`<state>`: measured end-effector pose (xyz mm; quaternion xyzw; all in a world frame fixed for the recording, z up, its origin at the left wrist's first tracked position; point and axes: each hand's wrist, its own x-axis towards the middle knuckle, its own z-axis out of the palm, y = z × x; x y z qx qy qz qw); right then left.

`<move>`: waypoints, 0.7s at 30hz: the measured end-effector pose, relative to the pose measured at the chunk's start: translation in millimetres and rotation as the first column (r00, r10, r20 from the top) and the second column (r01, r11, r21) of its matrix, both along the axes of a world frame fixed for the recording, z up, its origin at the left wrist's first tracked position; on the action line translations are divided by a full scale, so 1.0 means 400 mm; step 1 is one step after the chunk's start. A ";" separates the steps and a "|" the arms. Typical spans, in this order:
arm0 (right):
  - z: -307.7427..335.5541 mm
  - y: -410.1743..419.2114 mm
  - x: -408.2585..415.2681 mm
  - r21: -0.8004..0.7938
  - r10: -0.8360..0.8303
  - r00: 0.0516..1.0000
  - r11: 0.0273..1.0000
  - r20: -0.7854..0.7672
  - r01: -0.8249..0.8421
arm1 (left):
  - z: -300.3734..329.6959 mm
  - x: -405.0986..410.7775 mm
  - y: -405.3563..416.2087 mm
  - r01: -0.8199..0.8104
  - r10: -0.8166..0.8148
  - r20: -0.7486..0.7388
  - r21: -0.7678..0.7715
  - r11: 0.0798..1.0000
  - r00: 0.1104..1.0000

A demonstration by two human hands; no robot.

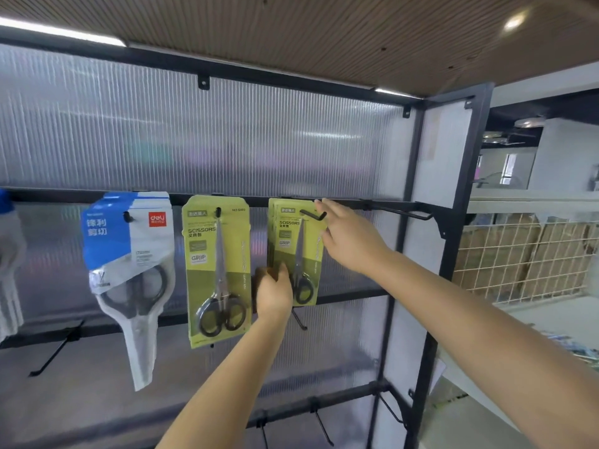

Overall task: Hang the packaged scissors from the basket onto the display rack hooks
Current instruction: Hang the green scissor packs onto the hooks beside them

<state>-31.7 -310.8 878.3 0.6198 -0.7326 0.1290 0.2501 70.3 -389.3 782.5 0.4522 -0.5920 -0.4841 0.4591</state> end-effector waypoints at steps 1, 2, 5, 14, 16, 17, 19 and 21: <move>0.000 -0.006 -0.002 0.011 -0.004 1.000 1.000 -0.009 0.004 | 0.001 -0.006 -0.009 -0.004 0.004 -0.002 0.019 1.000 1.000; -0.001 -0.013 -0.005 0.019 -0.008 1.000 1.000 -0.013 0.008 | 0.001 -0.012 -0.018 -0.009 0.009 -0.005 0.025 1.000 1.000; -0.002 -0.036 -0.014 0.044 -0.013 1.000 0.999 -0.012 0.014 | 0.004 -0.025 -0.041 -0.044 0.044 0.017 0.006 0.999 0.999; 0.000 -0.077 -0.014 0.097 -0.047 0.997 0.994 0.058 0.041 | 0.027 -0.037 -0.082 -0.049 0.044 0.077 0.061 0.997 0.996; -0.002 -0.078 -0.010 0.109 -0.055 0.997 0.993 0.050 0.050 | 0.031 -0.040 -0.092 -0.061 0.055 0.082 0.061 0.996 0.995; -0.003 -0.075 -0.009 0.108 -0.059 0.997 0.993 0.045 0.054 | 0.031 -0.043 -0.098 -0.074 0.068 0.088 0.061 0.995 0.994; -0.005 -0.063 -0.008 0.092 -0.062 0.998 0.994 0.032 0.059 | 0.030 -0.051 -0.098 -0.100 0.094 0.108 0.052 0.994 0.990; -0.014 -0.043 -0.008 0.070 -0.069 0.997 0.995 0.016 0.068 | 0.024 -0.055 -0.085 -0.123 0.121 0.128 0.005 0.992 0.984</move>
